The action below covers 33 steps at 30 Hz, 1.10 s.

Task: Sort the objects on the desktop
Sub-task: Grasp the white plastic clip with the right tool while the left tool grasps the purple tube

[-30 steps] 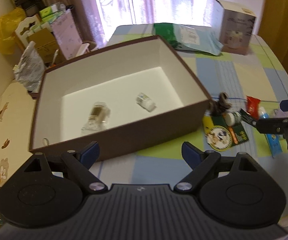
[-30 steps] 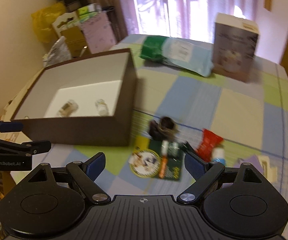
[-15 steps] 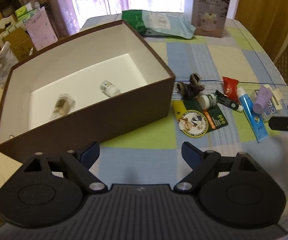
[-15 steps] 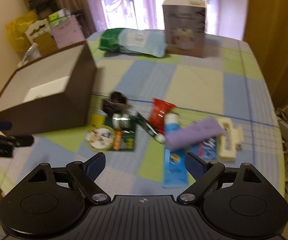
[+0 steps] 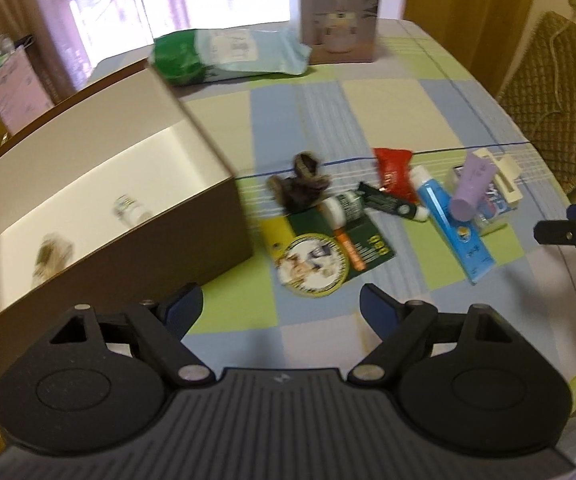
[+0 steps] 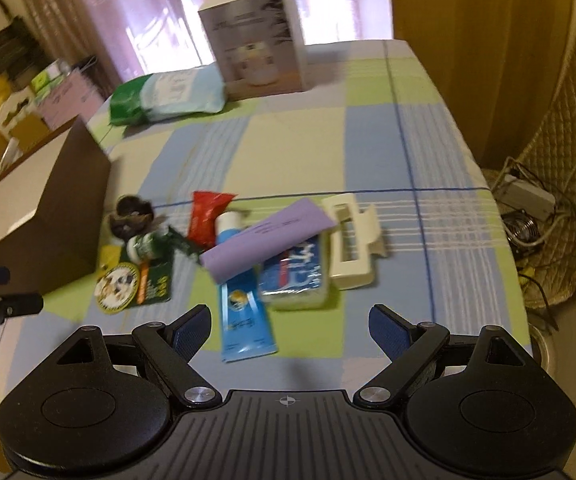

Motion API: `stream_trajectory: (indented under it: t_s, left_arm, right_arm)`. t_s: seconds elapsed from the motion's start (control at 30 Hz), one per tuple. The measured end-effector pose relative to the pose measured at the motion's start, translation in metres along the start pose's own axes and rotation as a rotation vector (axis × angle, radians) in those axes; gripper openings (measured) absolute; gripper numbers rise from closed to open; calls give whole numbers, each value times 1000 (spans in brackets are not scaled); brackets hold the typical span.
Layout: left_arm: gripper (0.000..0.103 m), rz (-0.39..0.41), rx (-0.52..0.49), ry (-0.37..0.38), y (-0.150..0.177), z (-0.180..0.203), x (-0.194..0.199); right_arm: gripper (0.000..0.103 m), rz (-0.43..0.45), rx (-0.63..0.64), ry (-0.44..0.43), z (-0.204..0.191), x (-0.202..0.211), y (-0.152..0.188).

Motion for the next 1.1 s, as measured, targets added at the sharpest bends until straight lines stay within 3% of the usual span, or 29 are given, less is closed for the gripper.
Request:
stream_trajectory:
  t_s: [0.3, 0.53, 0.63, 1.1]
  left_arm:
    - [79, 27, -116, 104, -24, 52, -16]
    - [79, 29, -206, 175, -42, 101, -34]
    - [72, 30, -243, 200, -50, 119, -41]
    - [61, 31, -387, 306, -85, 176, -76]
  right_arm:
    - [91, -4, -91, 15, 50, 4, -10]
    - [91, -48, -76, 6, 74, 1, -13]
    - [91, -61, -67, 5, 82, -3, -16]
    - [91, -71, -95, -13, 116, -7, -27]
Point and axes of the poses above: each gripper's, at about its wrist camera, not at the fingertips, and x roughly against the way its jaws point, z to its right, y to its underside, the point moved 3 cm from there along -x, roughly the way its jaws point, and after that the axes turned 10 degrees about -y, right-handed, at the moved point
